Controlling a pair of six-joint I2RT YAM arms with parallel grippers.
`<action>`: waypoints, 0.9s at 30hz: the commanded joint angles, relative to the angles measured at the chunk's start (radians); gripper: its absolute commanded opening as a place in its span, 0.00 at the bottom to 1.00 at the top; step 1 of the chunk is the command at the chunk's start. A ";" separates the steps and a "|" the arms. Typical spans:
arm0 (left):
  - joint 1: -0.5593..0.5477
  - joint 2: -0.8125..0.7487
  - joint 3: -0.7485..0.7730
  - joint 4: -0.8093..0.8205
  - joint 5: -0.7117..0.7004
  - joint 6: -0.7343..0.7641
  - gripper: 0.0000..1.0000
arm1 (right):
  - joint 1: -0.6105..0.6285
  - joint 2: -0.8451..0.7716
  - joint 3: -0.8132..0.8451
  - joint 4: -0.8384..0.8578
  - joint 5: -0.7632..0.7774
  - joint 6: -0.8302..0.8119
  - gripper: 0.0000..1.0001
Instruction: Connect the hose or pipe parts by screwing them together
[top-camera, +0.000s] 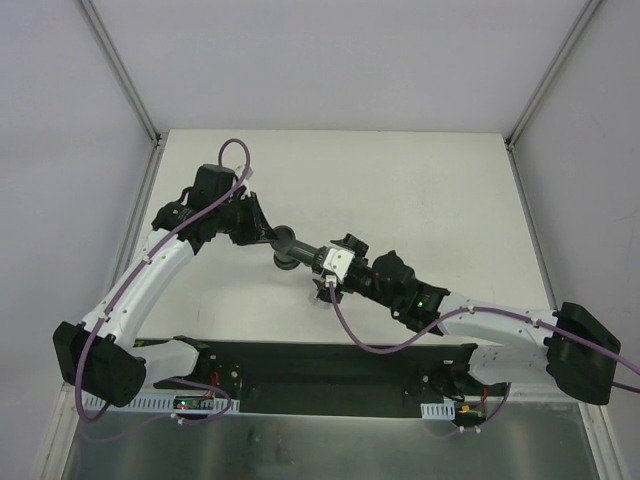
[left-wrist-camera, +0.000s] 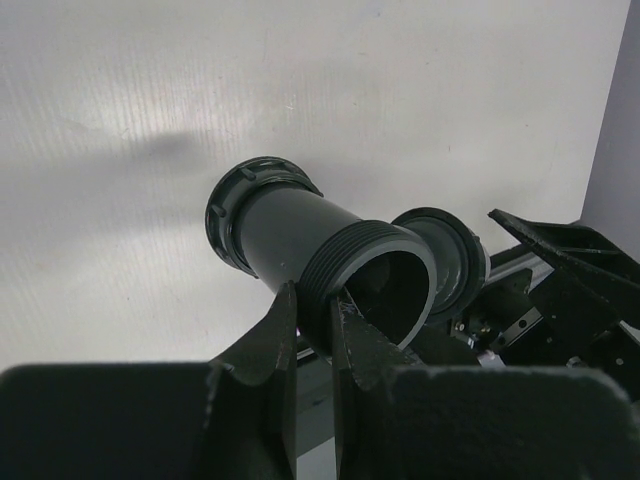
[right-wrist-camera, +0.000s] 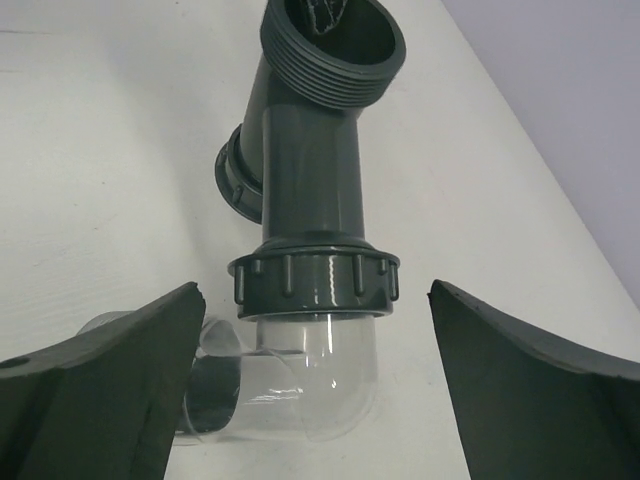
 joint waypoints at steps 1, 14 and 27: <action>0.009 -0.016 0.044 -0.005 0.016 0.001 0.00 | -0.036 0.002 -0.003 0.006 0.016 0.188 0.96; 0.088 0.061 -0.059 0.055 0.004 0.002 0.00 | -0.197 -0.023 -0.136 0.208 -0.141 0.714 0.96; 0.103 0.242 -0.058 0.095 -0.022 0.004 0.00 | -0.228 0.239 -0.097 0.357 -0.192 0.892 0.96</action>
